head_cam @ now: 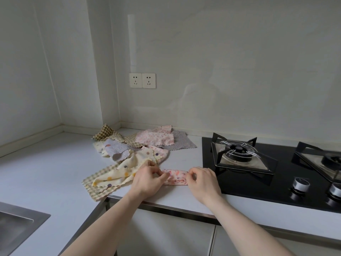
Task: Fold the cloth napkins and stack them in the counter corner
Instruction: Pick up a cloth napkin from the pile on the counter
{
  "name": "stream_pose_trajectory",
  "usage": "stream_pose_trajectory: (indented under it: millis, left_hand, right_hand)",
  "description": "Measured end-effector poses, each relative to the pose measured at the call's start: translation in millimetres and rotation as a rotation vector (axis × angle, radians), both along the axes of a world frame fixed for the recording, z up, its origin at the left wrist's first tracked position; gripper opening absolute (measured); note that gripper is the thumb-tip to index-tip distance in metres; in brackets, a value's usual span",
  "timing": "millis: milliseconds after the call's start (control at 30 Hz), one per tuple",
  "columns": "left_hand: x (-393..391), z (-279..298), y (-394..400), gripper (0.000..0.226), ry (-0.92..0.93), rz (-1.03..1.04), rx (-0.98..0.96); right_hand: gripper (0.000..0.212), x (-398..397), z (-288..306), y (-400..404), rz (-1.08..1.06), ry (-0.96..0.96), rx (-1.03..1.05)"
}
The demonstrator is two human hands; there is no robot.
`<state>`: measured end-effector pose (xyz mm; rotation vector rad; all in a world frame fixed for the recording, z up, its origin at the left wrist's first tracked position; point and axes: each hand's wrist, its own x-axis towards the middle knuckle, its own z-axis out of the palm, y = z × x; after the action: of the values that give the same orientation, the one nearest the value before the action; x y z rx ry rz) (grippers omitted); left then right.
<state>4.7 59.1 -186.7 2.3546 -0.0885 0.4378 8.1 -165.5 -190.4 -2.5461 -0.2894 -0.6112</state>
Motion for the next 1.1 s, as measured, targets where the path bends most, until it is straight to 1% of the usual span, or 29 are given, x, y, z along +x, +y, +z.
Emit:
stream_pose_trajectory:
  millis: [100, 233, 267, 300, 333, 367, 467, 567, 667, 767, 833, 900, 967, 1033, 1100]
  left_hand:
    - [1, -4, 2, 0.035, -0.039, 0.007, 0.034]
    - [0, 0, 1, 0.030, -0.063, 0.013, 0.086]
    - [-1, 1, 1, 0.028, -0.057, 0.004, 0.087]
    - [-2, 1, 0, 0.030, -0.047, -0.008, 0.091]
    - [-3, 1, 1, 0.035, -0.033, -0.022, 0.098]
    - [-3, 0, 1, 0.040, -0.017, -0.035, 0.106]
    - [-5, 1, -1, 0.042, 0.030, -0.047, 0.144]
    - [-5, 4, 0, 0.033, 0.028, -0.036, 0.150]
    - [-8, 5, 3, 0.023, 0.029, -0.075, 0.063]
    - [-9, 3, 7, 0.023, 0.063, -0.123, -0.076]
    - [-9, 2, 9, 0.023, 0.077, -0.147, -0.110]
    - [-6, -1, 10, 0.030, 0.087, -0.169, -0.119]
    - [-3, -3, 9, 0.035, 0.097, -0.165, -0.090]
    - [-2, -2, 5, 0.027, 0.094, -0.134, 0.016]
    - [-3, 3, 1, 0.020, 0.130, -0.099, 0.101]
  right_hand:
    - [0.028, 3, -3, 0, -0.032, -0.001, -0.020]
    - [0.016, -2, 3, 2, -0.034, 0.053, -0.030]
    - [0.018, -4, 4, 3, -0.029, 0.074, -0.033]
    - [0.028, -5, 5, 3, -0.028, 0.099, -0.038]
    - [0.037, -7, 5, 3, -0.026, 0.123, -0.050]
    - [0.042, -8, 6, 3, -0.031, 0.135, -0.069]
    - [0.032, -9, 5, 2, -0.024, 0.139, -0.095]
    - [0.023, -6, 6, 1, 0.016, 0.148, -0.082]
    - [0.017, -7, 8, -1, 0.049, 0.132, -0.046]
    - [0.024, -7, 3, -1, 0.068, 0.107, 0.022]
    - [0.029, -4, -2, -1, 0.084, 0.088, 0.042]
    - [0.034, 0, -10, -2, 0.086, 0.060, 0.007]
    - [0.036, 2, -15, -2, 0.073, 0.034, -0.055]
    - [0.029, 2, -15, -2, 0.058, 0.049, -0.099]
    - [0.023, 1, -9, 0, 0.038, 0.089, -0.115]
